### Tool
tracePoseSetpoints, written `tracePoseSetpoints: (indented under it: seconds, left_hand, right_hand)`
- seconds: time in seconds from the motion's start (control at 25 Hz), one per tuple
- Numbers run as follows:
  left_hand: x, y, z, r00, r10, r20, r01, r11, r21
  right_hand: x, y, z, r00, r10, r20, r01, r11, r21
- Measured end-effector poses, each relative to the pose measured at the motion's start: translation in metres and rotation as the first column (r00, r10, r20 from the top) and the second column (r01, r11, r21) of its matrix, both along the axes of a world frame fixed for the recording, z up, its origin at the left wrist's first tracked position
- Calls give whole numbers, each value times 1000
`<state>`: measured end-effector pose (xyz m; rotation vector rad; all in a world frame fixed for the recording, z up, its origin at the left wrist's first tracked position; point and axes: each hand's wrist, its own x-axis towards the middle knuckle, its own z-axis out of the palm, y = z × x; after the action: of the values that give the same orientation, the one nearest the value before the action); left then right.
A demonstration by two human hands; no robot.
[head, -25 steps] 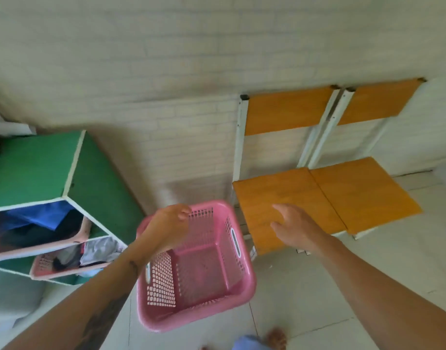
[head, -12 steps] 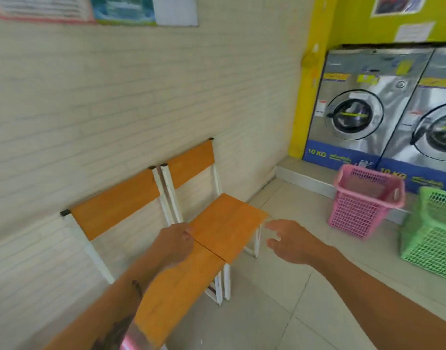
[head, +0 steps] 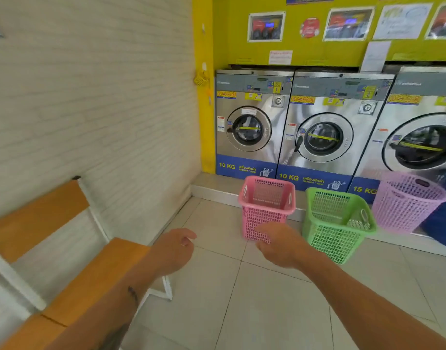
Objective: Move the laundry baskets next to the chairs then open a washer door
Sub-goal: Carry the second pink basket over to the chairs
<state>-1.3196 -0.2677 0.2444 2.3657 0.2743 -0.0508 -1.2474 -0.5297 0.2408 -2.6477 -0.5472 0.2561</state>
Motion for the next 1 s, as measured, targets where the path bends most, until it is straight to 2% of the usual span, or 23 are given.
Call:
tracePoseSetpoints:
  seconds: [0.28, 0.48, 0.72, 1.0]
  left_hand:
    - [202, -16, -22, 990, -134, 37, 134, 991, -21]
    - [334, -29, -23, 960, -281, -17, 281, 959, 39]
    - [482, -71, -41, 904, -422, -72, 425, 904, 40]
    - [654, -108, -70, 940, -332, -79, 335, 942, 35]
  right_hand:
    - [145, -34, -4, 988, -152, 22, 152, 988, 21]
    - [241, -51, -7, 943, -333, -29, 333, 943, 11]
    - [363, -91, -30, 882, -470, -41, 471, 881, 29]
    - [558, -144, -52, 896, -440, -65, 442, 896, 25]
